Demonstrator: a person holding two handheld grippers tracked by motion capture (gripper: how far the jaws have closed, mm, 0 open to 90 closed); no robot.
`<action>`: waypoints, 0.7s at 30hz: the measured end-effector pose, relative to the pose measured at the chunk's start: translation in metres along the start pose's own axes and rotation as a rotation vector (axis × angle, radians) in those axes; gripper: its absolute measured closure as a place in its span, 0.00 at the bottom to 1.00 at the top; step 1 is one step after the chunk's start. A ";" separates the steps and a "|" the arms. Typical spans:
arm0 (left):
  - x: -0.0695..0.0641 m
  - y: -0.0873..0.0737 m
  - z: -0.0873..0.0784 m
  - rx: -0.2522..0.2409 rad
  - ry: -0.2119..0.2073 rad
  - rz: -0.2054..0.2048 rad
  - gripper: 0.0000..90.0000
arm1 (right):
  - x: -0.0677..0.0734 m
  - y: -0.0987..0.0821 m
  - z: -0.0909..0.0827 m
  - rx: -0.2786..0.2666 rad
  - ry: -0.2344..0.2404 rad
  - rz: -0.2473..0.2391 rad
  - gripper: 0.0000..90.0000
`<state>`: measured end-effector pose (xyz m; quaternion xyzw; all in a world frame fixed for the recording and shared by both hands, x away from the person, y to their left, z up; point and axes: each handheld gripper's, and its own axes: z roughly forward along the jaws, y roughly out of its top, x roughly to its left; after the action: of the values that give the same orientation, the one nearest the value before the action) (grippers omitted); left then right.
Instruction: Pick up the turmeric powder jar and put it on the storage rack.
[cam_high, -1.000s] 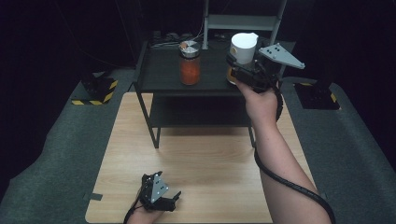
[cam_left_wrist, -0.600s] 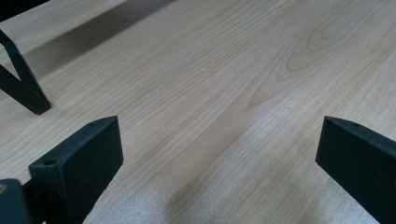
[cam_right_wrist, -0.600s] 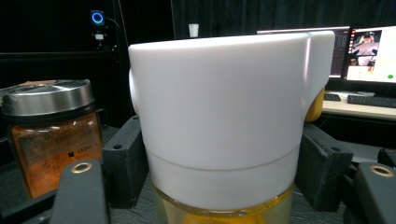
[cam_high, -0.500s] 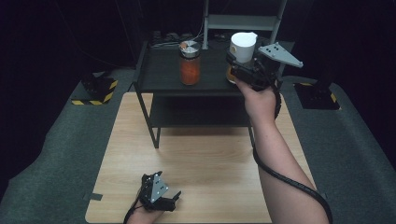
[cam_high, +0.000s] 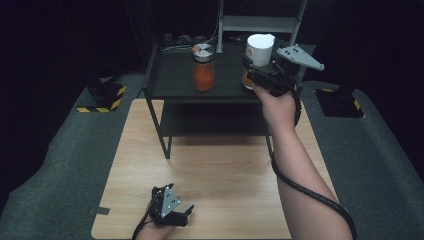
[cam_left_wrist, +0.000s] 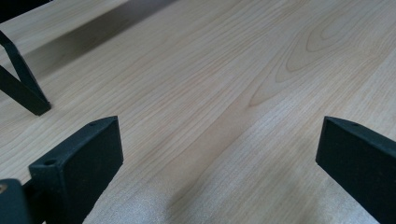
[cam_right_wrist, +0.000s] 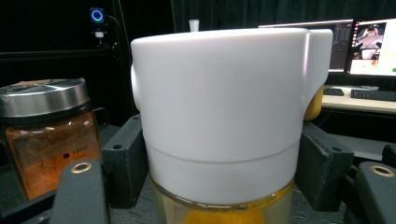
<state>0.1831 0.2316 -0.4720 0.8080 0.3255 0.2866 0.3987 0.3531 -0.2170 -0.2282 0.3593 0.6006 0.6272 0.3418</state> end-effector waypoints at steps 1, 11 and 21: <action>0.000 0.000 0.000 0.001 0.000 -0.001 0.01 | 0.000 0.000 0.000 0.000 0.000 -0.001 0.32; 0.000 0.000 0.000 0.002 -0.001 0.000 0.01 | -0.001 0.001 -0.001 0.011 0.003 0.001 0.29; -0.001 0.000 0.000 0.002 0.000 0.007 0.01 | 0.003 -0.001 -0.005 0.015 -0.002 -0.013 0.12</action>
<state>0.1829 0.2308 -0.4720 0.8095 0.3228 0.2879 0.3970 0.3473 -0.2174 -0.2288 0.3584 0.6072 0.6202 0.3439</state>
